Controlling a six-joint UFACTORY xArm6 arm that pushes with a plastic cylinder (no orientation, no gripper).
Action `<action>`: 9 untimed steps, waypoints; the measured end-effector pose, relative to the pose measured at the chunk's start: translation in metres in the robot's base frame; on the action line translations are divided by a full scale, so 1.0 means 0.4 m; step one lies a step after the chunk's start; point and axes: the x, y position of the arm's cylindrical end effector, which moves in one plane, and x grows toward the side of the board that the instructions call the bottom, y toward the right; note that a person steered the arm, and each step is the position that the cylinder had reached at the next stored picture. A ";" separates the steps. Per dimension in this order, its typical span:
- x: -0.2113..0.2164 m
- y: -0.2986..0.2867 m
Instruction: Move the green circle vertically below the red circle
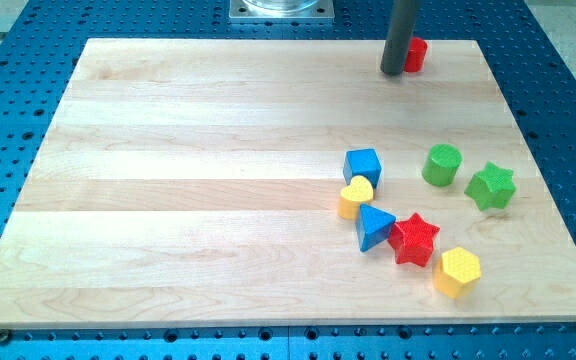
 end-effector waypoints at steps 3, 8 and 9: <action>0.384 0.336; 0.482 -0.001; 0.464 -0.140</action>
